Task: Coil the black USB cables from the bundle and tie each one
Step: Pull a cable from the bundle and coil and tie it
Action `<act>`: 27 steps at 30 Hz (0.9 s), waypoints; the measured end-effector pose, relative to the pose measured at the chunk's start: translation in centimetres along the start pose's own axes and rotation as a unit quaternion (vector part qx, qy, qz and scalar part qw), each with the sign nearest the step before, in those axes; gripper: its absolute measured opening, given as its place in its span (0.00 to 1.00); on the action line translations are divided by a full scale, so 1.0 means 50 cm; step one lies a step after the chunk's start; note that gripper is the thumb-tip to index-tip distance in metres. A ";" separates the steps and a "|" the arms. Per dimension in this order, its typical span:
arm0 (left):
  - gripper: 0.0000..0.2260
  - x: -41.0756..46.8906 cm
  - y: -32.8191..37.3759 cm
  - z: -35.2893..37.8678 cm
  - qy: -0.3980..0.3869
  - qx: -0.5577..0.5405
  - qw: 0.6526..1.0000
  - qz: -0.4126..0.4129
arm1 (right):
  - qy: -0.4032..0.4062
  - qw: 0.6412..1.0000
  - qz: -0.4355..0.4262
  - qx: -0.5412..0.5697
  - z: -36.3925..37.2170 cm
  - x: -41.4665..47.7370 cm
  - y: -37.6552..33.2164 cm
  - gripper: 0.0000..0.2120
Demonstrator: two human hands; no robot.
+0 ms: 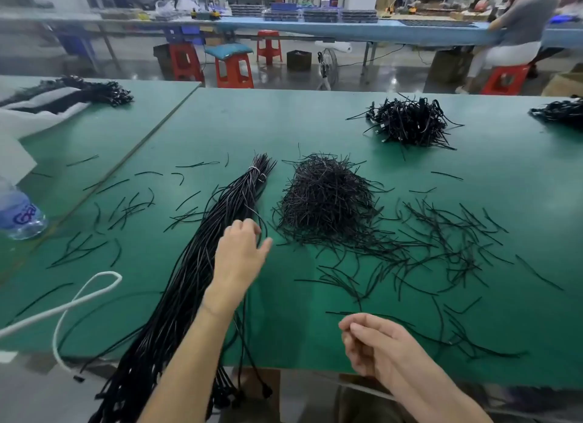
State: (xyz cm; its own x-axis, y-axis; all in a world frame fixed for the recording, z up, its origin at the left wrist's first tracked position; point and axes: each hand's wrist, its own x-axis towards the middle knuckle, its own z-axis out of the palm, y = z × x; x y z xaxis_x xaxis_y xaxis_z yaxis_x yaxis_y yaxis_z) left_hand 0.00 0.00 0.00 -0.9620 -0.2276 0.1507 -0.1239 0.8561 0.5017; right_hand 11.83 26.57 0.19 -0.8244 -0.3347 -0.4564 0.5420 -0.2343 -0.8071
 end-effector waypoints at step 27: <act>0.15 -0.037 -0.002 -0.016 -0.144 -0.053 0.988 0.005 | -0.014 0.945 -0.155 -0.288 0.189 0.212 -0.081 0.36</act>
State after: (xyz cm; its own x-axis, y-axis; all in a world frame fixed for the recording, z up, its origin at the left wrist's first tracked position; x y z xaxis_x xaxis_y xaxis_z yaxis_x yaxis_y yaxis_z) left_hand 1.98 -0.04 0.35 -0.9942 -0.0656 -0.0854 -0.1035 0.8008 0.5899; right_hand 2.43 15.34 2.15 -0.9198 -0.3580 -0.1609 0.0900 0.2068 -0.9742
